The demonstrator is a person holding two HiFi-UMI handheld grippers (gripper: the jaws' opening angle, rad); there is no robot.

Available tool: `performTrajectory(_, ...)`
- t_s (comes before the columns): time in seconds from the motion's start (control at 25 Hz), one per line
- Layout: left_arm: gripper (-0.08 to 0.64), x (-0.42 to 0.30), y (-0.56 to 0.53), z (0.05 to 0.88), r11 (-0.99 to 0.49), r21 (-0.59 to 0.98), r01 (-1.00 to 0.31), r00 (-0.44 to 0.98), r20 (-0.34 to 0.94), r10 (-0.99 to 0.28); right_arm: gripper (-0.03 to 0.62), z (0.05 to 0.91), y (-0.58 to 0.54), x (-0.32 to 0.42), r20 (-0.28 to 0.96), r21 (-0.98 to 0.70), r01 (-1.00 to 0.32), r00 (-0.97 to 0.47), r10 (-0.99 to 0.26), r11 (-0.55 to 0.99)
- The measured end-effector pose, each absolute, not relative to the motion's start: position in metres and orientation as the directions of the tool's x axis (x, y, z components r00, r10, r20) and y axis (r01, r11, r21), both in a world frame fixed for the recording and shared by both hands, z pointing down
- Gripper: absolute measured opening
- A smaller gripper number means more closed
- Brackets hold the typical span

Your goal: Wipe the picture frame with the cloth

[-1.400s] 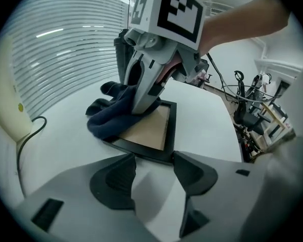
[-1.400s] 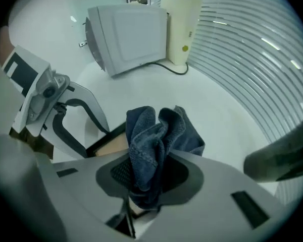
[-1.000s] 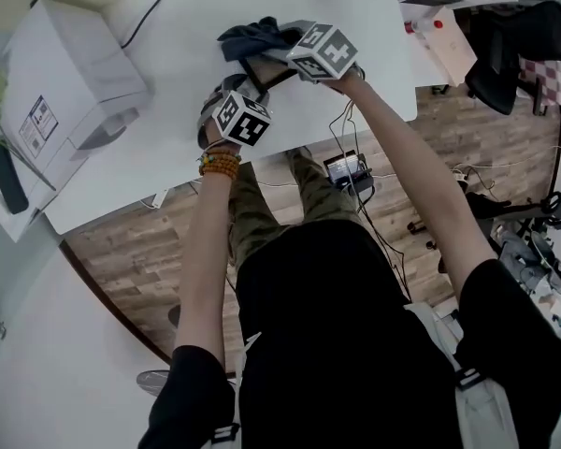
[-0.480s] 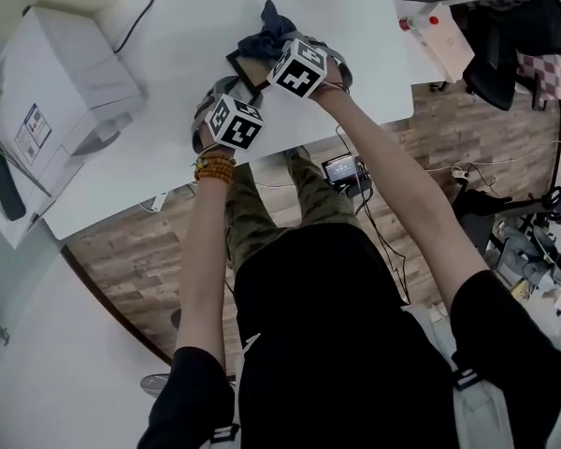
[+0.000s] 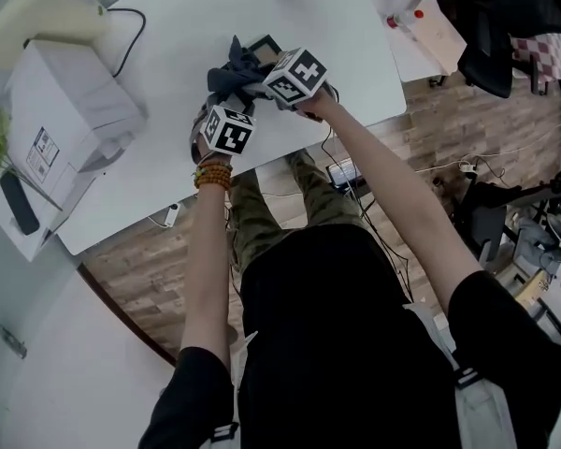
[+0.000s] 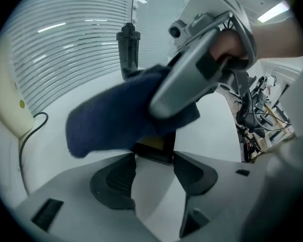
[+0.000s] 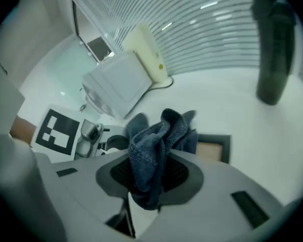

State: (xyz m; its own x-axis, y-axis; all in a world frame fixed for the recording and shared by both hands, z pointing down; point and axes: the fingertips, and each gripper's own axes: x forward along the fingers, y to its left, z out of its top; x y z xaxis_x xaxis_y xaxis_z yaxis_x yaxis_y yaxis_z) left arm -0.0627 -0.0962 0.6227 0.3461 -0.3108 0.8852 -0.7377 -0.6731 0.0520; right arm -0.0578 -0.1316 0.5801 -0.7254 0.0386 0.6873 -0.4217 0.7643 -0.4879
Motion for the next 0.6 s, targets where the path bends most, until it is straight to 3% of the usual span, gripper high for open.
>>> performTrajectory(0.12, 0.239, -0.062, -0.097, 0.624, -0.679, 0.058, -0.732, 0.358, 0.880, -0.310, 0.095, 0.570, -0.166, 0.001, 0.777, -0.220, -0.551, -0.598, -0.197, 0.805)
performTrajectory(0.24, 0.238, -0.065, -0.098, 0.623, -0.675, 0.055, -0.736, 0.360, 0.876, -0.321, 0.094, 0.596, -0.166, 0.030, 0.884, 0.026, -0.519, -0.387, -0.261, 0.855)
performTrajectory(0.6, 0.239, -0.063, -0.098, 0.622, -0.663, 0.051, -0.747, 0.359, 0.870, -0.338, 0.092, 0.609, -0.129, -0.023, 0.890, -0.040, -0.501, -0.412, -0.197, 0.865)
